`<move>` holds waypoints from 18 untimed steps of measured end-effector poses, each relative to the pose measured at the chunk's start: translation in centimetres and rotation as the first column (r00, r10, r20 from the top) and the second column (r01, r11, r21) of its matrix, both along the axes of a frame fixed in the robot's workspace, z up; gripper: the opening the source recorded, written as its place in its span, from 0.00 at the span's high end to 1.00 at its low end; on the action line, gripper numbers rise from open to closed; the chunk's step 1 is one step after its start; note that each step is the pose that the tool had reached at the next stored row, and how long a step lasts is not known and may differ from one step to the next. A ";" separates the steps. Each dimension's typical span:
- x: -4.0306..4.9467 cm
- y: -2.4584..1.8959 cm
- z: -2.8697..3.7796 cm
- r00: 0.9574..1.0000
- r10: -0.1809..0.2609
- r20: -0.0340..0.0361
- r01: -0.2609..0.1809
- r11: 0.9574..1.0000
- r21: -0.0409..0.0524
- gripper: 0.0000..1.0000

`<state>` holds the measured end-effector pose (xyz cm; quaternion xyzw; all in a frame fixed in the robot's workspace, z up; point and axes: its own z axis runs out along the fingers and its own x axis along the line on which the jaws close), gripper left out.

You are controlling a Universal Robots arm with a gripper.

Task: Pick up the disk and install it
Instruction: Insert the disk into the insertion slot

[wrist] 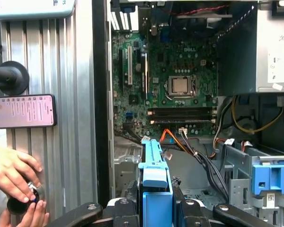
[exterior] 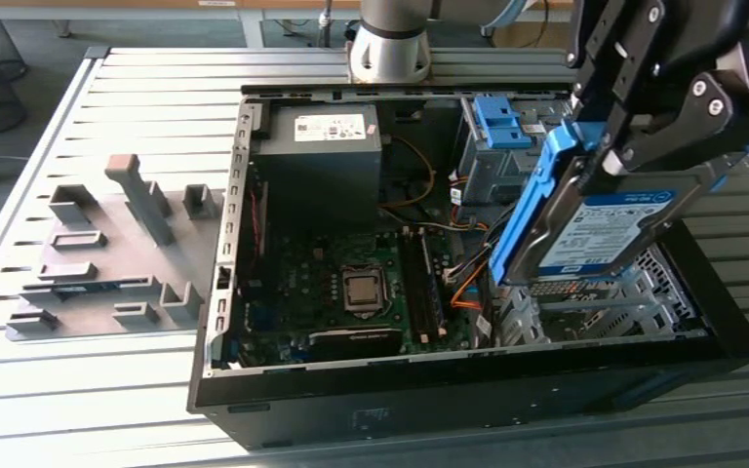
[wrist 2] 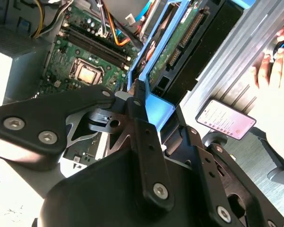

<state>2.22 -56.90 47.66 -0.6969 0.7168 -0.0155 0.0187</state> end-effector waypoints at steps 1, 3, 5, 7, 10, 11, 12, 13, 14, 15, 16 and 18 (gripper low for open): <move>0.27 0.00 -0.05 1.000 0.000 0.000 0.000 1.000 0.000 0.64; 0.81 -0.01 -0.16 1.000 0.000 0.000 0.000 1.000 0.000 0.64; 1.30 -0.01 -0.28 1.000 0.000 0.000 0.000 1.000 0.000 0.64; 1.64 -0.01 -0.41 1.000 0.000 0.000 0.000 1.000 0.000 0.64; 1.76 -0.01 -0.48 1.000 0.000 0.000 0.000 1.000 0.000 0.64; 1.76 -0.01 -0.49 1.000 0.000 0.000 0.000 1.000 0.000 0.64; 1.80 -0.01 -0.53 1.000 0.001 0.000 -0.001 1.000 0.000 0.64; 1.94 -0.01 -0.59 1.000 0.001 0.000 -0.001 1.000 0.000 0.64; 2.14 -0.02 -0.65 1.000 0.003 0.000 -0.003 1.000 0.000 0.64; 2.41 -0.02 -0.73 1.000 0.005 0.000 -0.005 1.000 0.000 0.64; 2.59 -0.01 -0.80 1.000 0.007 0.000 -0.007 1.000 0.000 0.64; 2.93 -0.01 -0.99 1.000 0.008 0.000 -0.008 1.000 0.000 0.64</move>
